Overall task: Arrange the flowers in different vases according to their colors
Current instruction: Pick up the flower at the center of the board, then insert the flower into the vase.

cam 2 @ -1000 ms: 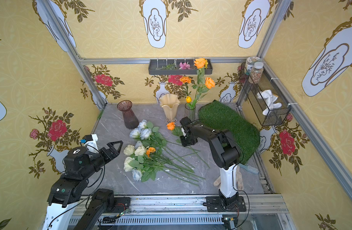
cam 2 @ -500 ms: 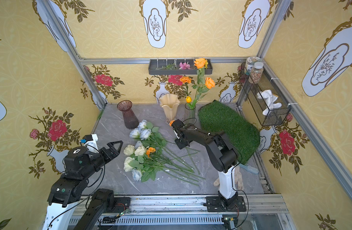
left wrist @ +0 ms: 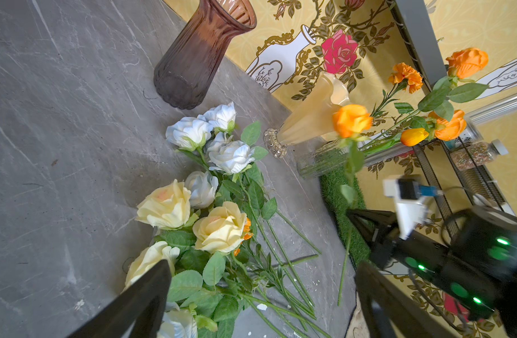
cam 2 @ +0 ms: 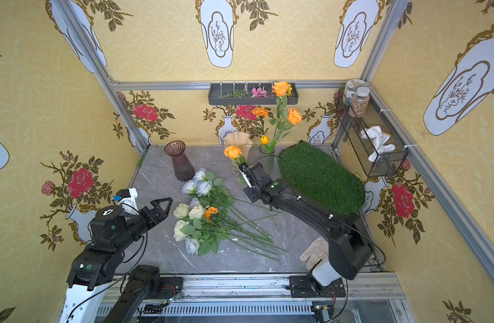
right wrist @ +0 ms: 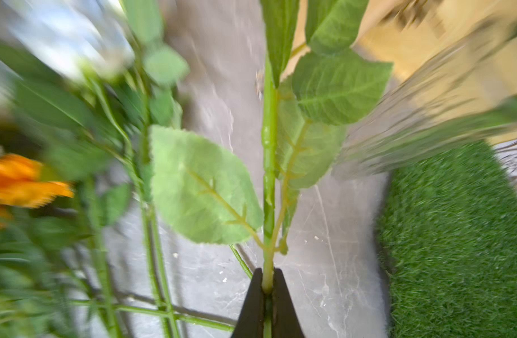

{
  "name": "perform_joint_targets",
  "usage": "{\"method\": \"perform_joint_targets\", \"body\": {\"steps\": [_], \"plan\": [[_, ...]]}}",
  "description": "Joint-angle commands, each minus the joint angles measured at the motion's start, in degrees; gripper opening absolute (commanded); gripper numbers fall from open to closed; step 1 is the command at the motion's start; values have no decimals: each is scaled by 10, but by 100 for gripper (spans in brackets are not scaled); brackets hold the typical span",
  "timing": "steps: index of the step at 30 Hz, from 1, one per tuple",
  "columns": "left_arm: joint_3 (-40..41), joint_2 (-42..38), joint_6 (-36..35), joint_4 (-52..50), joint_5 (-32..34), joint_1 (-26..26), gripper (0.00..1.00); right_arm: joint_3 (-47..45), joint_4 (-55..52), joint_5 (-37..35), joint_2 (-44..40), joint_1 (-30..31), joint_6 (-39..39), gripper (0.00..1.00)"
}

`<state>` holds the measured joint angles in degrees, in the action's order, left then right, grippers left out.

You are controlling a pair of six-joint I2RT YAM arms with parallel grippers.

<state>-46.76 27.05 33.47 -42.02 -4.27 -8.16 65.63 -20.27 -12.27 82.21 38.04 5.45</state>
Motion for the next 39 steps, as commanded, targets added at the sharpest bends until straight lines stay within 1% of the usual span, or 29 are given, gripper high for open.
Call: {"method": "perform_joint_targets", "body": {"steps": [1, 3, 5, 7, 10, 15, 18, 21, 23, 29, 35, 39], "plan": [[1, 2, -3, 10, 0, 1, 100, -68, 251, 20, -91, -16, -34, 0], [1, 4, -3, 10, -1, 1, 100, -104, 363, 8, -131, -35, -56, 0], [2, 6, -3, 10, -1, 1, 100, -108, 421, 5, -146, -57, -84, 0], [2, 8, -3, 10, -1, 1, 100, -90, 442, 20, -146, -88, -118, 0], [1, 12, -3, 10, -3, 1, 100, -64, 491, 35, -133, -131, -153, 0], [1, 19, -4, 10, -3, 0, 100, 3, 583, 28, -79, -179, -175, 0], [2, 21, -3, 10, -3, 0, 100, 65, 595, 30, -40, -192, -161, 0], [2, 22, -3, 10, -3, 1, 100, 118, 587, 21, -8, -192, -109, 0], [2, 22, -4, 10, -3, 0, 100, 130, 601, 9, 8, -196, -95, 0], [2, 21, -3, 11, -3, -1, 100, 153, 624, 3, 47, -217, -96, 0], [3, 20, -3, 11, -4, -1, 100, 202, 619, 12, 96, -226, -88, 0], [3, 19, -3, 12, -3, -1, 100, 191, 617, 18, 110, -224, -85, 0]]}}
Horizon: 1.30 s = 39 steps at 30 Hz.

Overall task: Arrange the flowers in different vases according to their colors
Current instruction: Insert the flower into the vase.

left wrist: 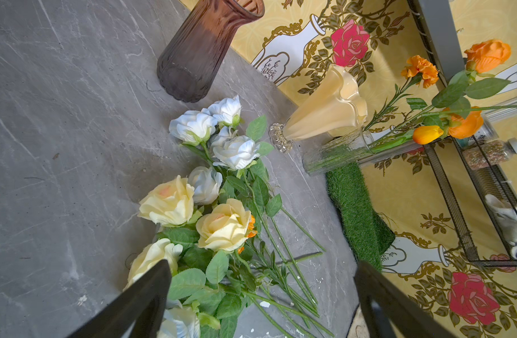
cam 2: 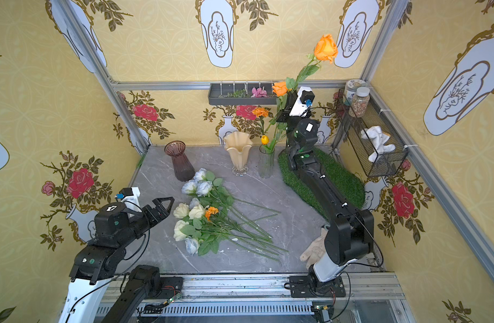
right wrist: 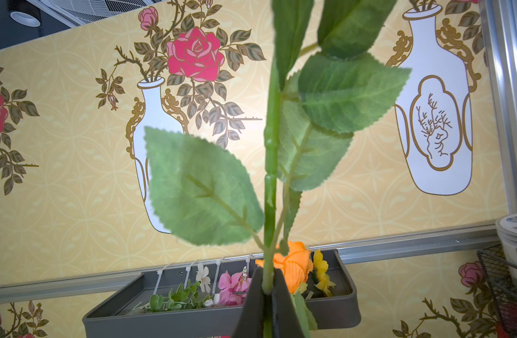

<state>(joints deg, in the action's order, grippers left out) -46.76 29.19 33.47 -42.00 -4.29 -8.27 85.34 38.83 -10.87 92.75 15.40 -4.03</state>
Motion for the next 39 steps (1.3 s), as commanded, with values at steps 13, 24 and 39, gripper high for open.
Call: {"method": "perform_joint_targets", "body": {"steps": [13, 24, 39], "plan": [[2, 0, -3, 11, -3, -1, 100, -125, 87, -15, 44, 6, 3, 0], [2, 2, -4, 11, -2, 1, 100, -140, 37, -15, 53, 14, -3, 63], [4, -14, -3, 14, -2, -1, 100, -105, -285, 2, -107, 19, -70, 93]]}}
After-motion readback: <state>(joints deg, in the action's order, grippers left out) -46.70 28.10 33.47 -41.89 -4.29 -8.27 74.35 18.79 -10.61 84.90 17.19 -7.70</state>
